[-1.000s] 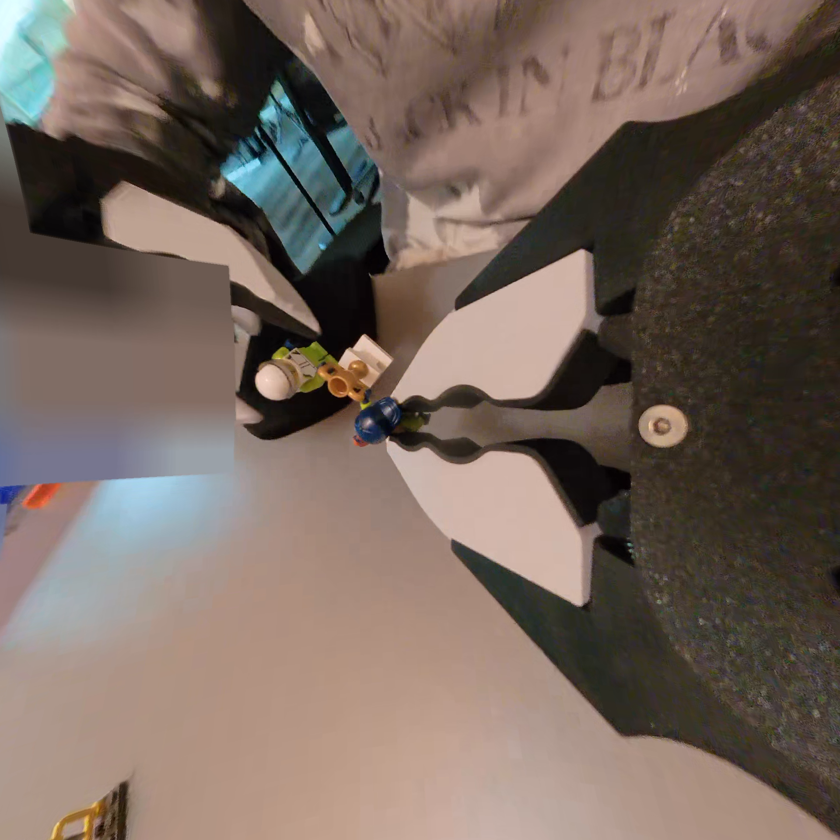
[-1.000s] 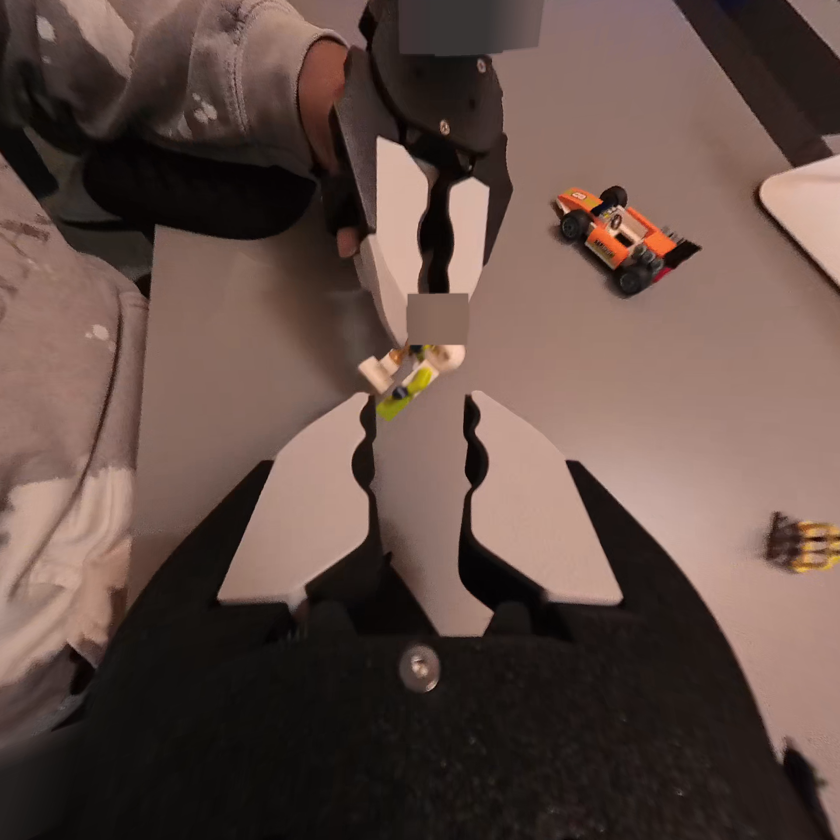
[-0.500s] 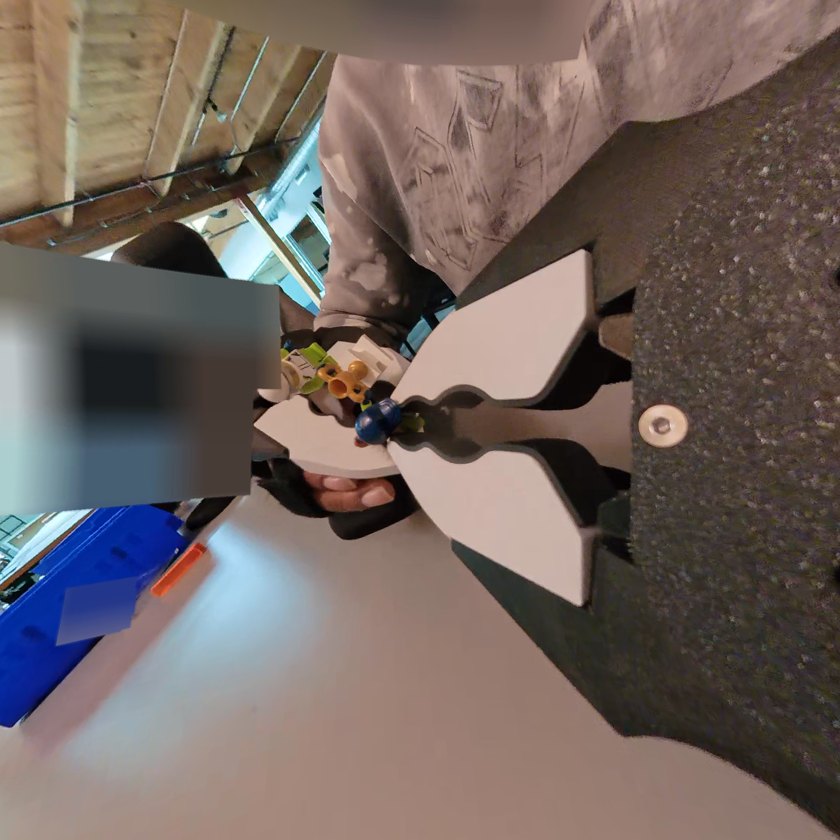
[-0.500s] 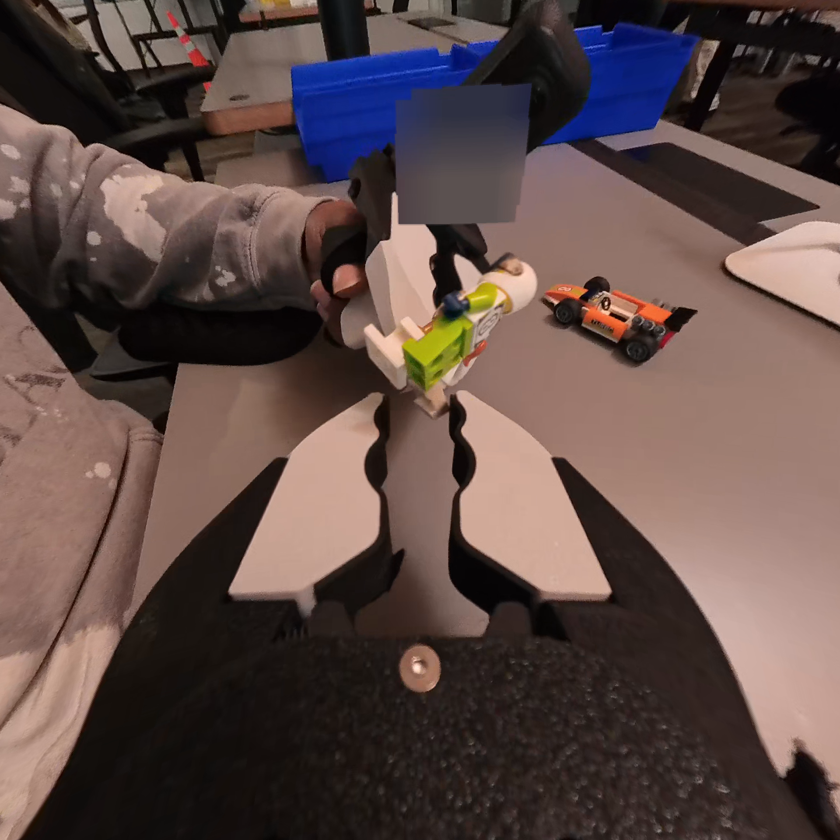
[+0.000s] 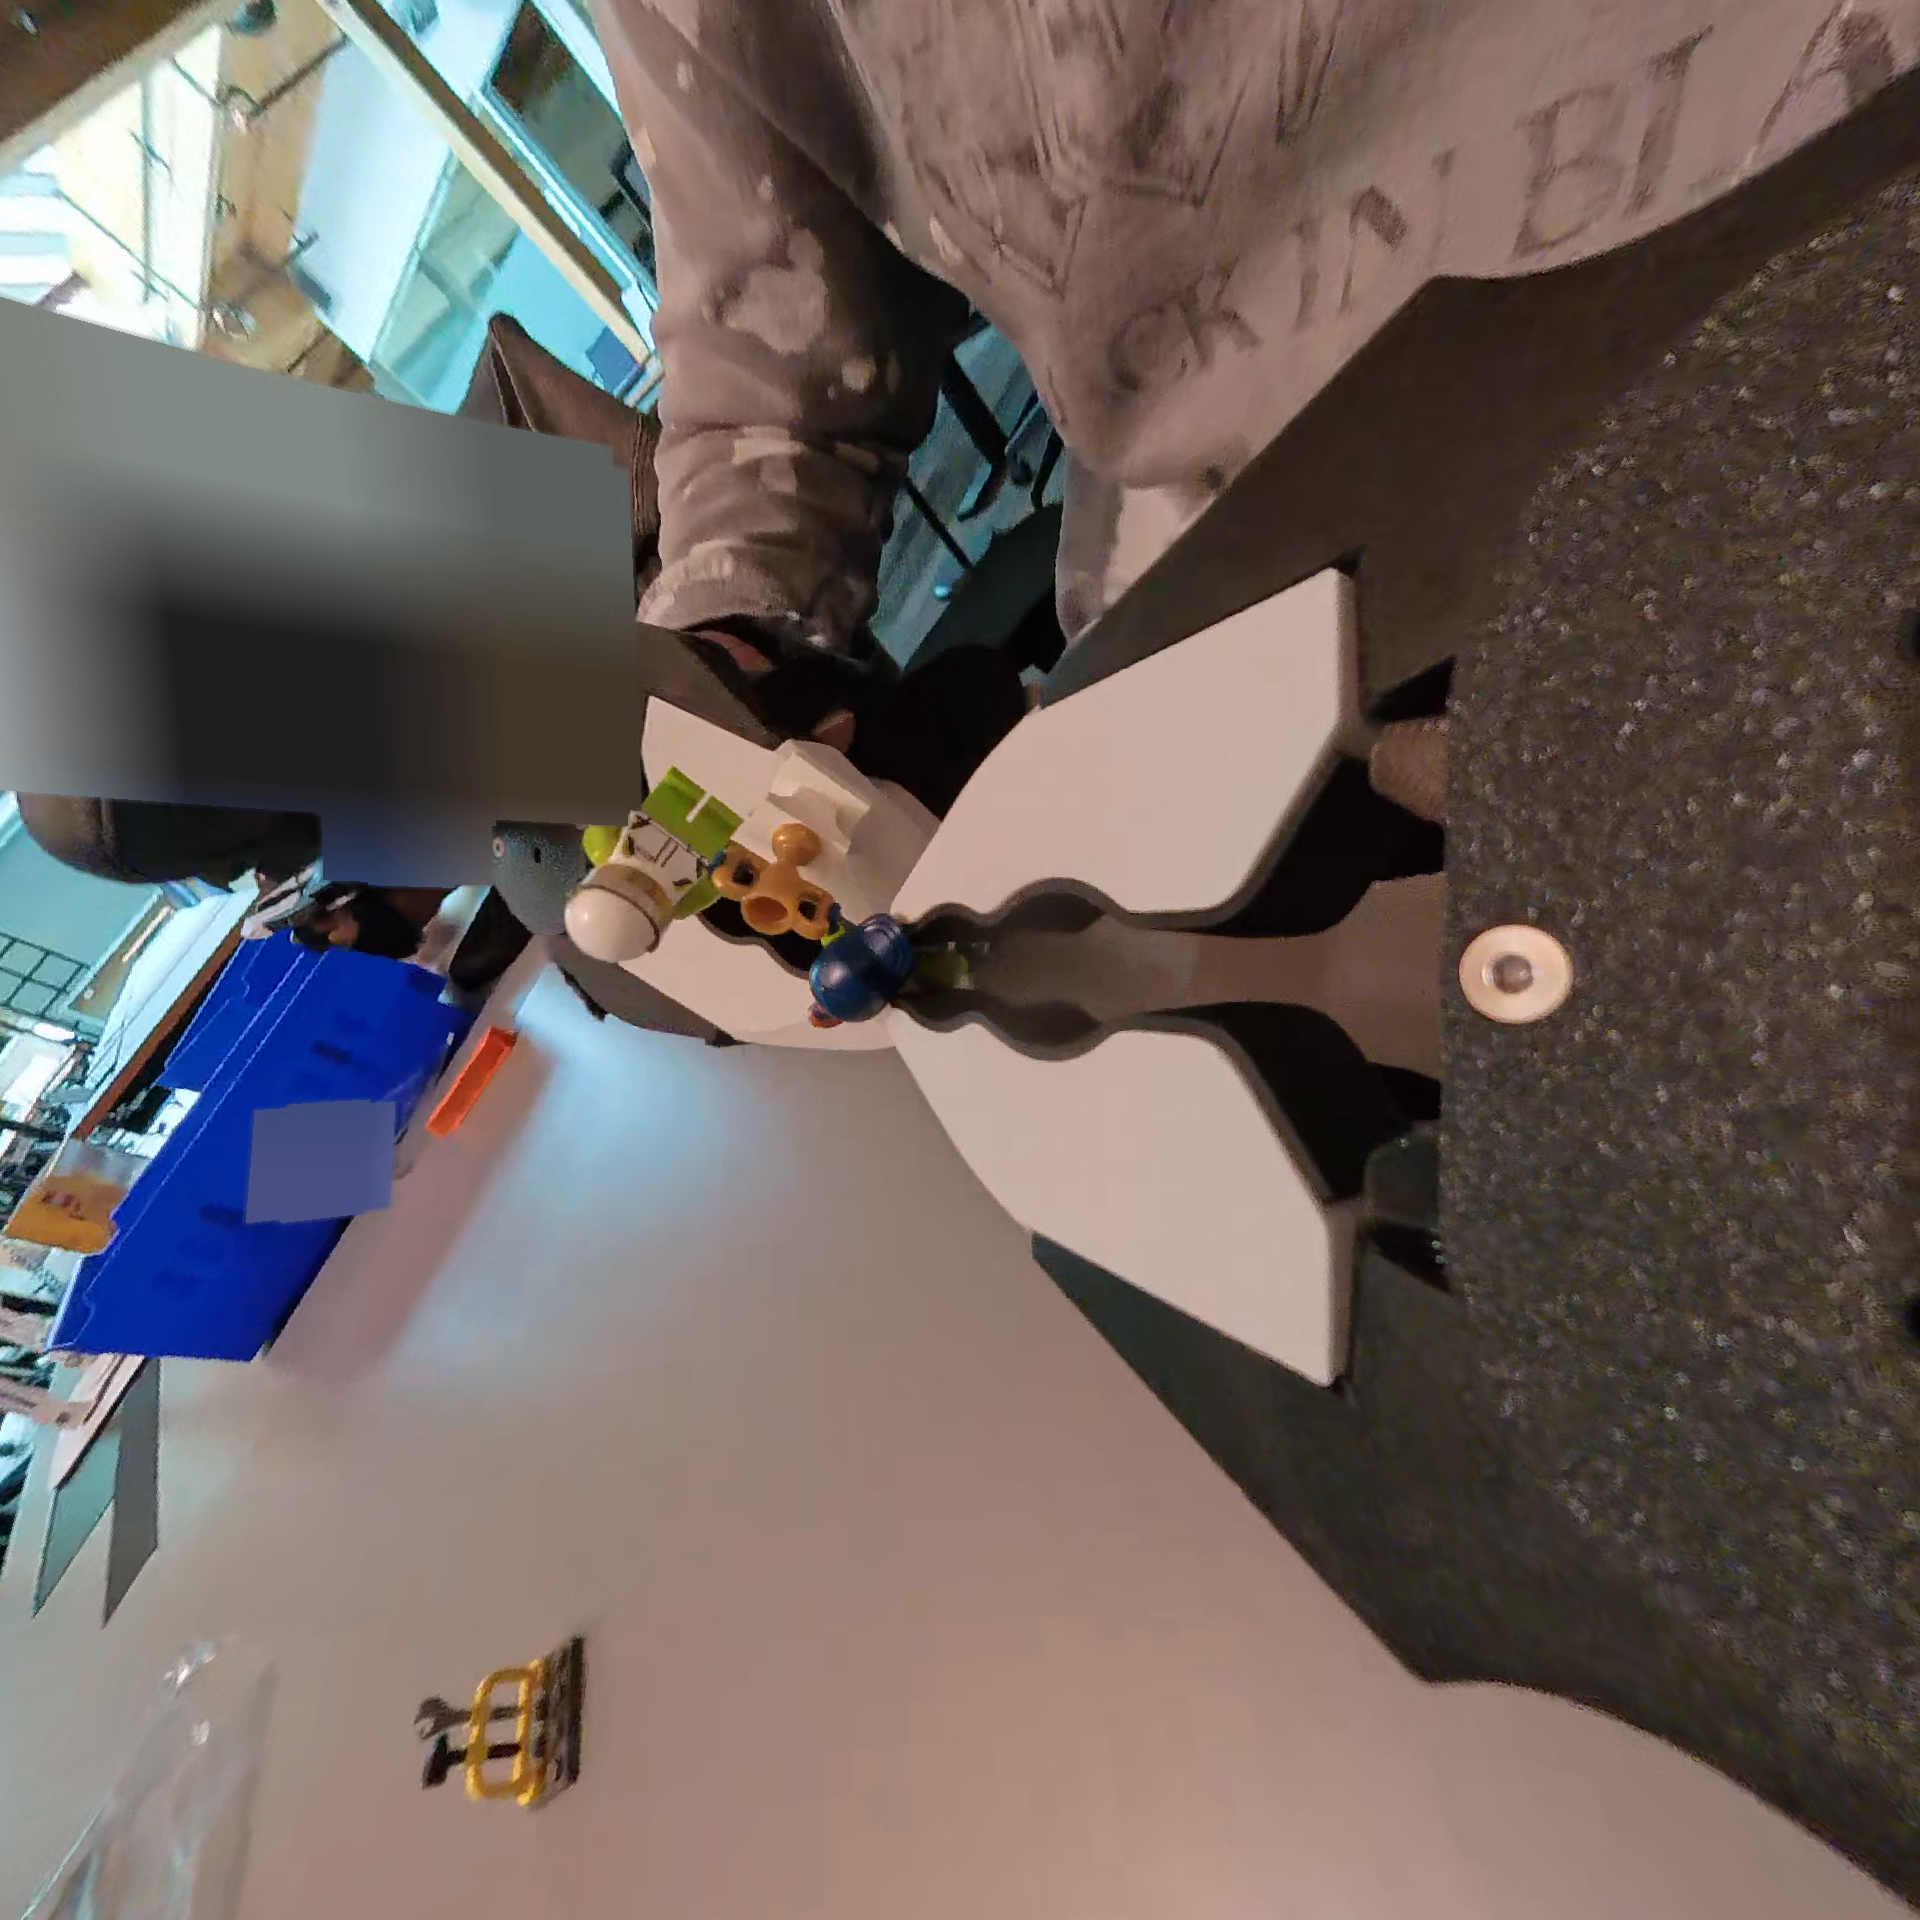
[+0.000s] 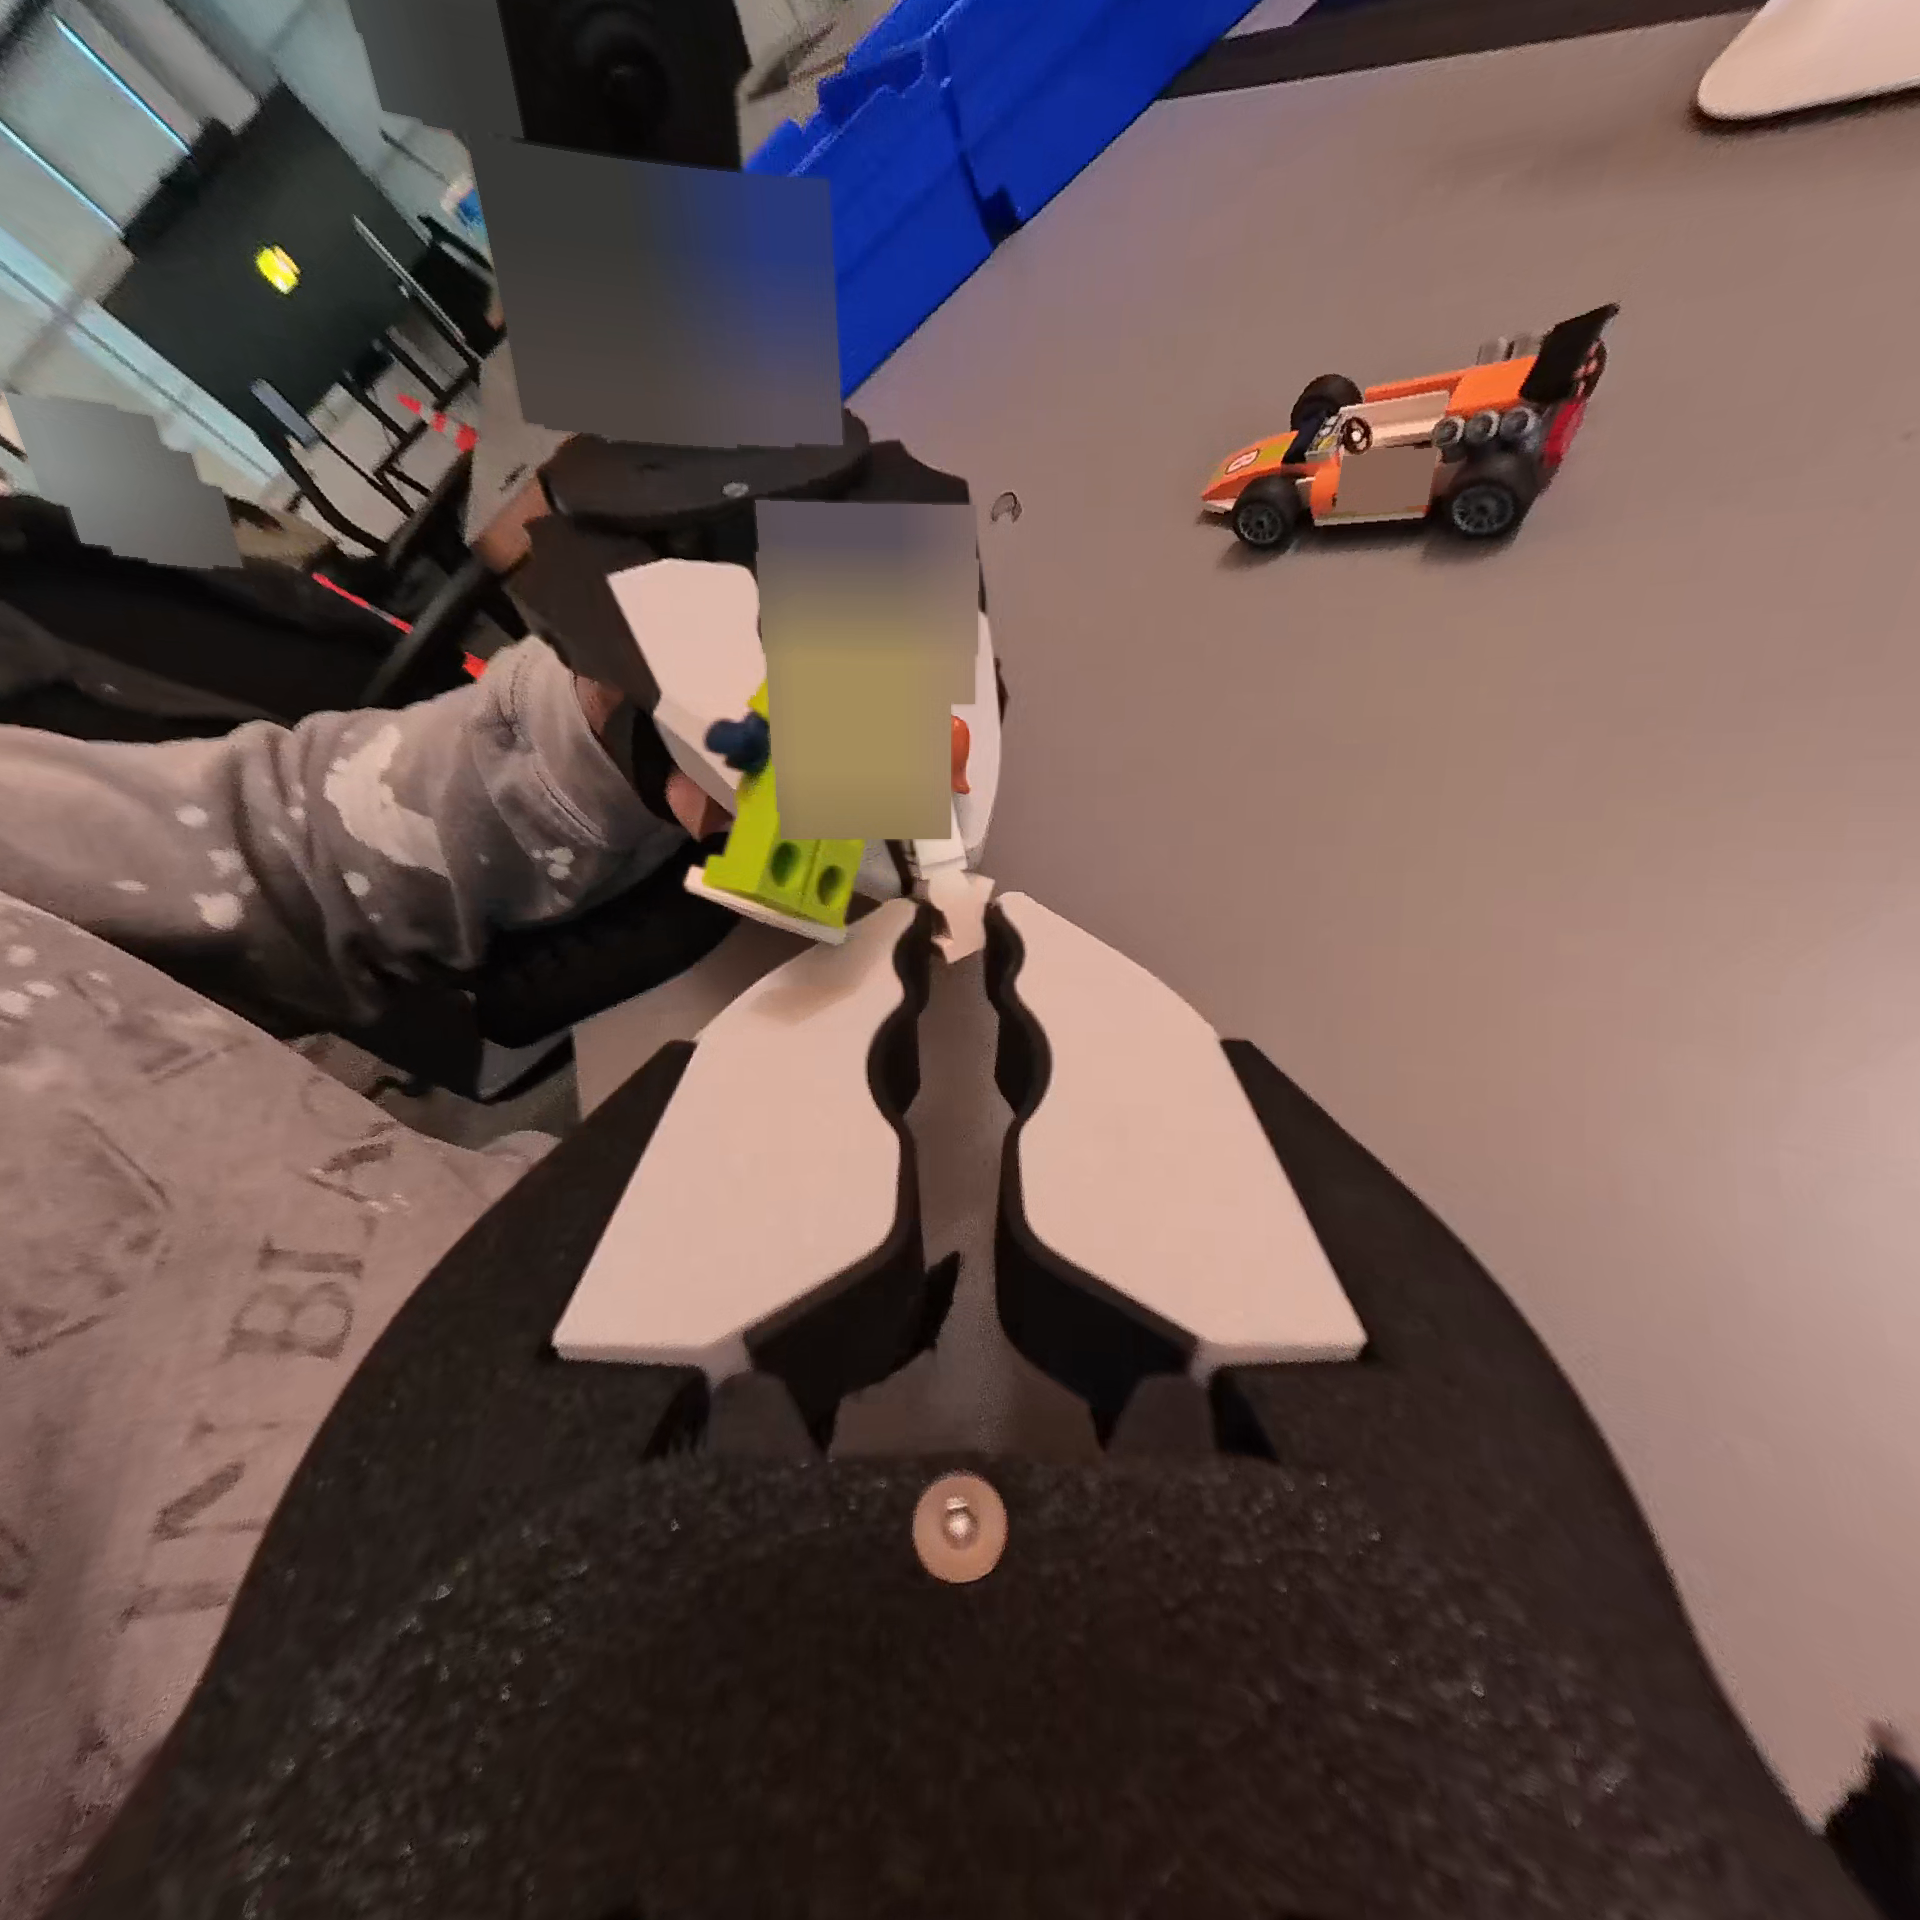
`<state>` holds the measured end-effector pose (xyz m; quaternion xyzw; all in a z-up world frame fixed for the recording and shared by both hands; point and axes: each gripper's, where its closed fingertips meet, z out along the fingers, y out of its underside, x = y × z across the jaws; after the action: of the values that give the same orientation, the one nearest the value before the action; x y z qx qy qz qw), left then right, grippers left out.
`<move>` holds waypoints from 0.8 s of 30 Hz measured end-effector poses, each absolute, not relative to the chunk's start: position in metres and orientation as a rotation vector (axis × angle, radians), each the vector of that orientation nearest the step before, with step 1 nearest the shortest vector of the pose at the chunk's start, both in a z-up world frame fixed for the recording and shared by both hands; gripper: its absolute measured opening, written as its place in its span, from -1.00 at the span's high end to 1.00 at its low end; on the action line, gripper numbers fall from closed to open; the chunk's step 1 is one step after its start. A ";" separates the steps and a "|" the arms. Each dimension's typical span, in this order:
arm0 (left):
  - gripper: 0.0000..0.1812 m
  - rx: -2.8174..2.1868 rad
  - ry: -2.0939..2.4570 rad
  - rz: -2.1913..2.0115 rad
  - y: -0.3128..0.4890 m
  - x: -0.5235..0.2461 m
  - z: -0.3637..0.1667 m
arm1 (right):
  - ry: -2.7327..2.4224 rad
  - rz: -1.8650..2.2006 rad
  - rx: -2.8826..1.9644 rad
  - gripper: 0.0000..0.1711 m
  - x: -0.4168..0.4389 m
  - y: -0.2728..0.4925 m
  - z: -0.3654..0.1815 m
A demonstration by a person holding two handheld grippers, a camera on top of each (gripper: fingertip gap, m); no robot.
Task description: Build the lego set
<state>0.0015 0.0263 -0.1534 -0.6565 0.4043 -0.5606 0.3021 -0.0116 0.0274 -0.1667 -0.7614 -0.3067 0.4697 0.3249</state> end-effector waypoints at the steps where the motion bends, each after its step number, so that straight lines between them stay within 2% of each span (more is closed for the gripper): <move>1: 0.90 -1.736 1.075 -1.470 0.026 0.001 -0.153 | -0.788 1.250 -1.998 0.89 -0.012 0.028 -0.166; 7: 0.91 -1.724 1.079 -1.423 0.027 0.002 -0.151 | -0.775 1.284 -1.949 0.89 -0.012 0.028 -0.164; 24: 0.91 -1.751 0.927 -1.658 0.027 -0.001 -0.143 | -0.871 1.198 -1.830 0.87 -0.011 0.025 -0.159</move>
<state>-0.0008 0.0273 -0.1430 -0.6514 0.3451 -0.6169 0.2756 -0.0114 0.0250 -0.1586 -0.7179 -0.3415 0.4698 0.3837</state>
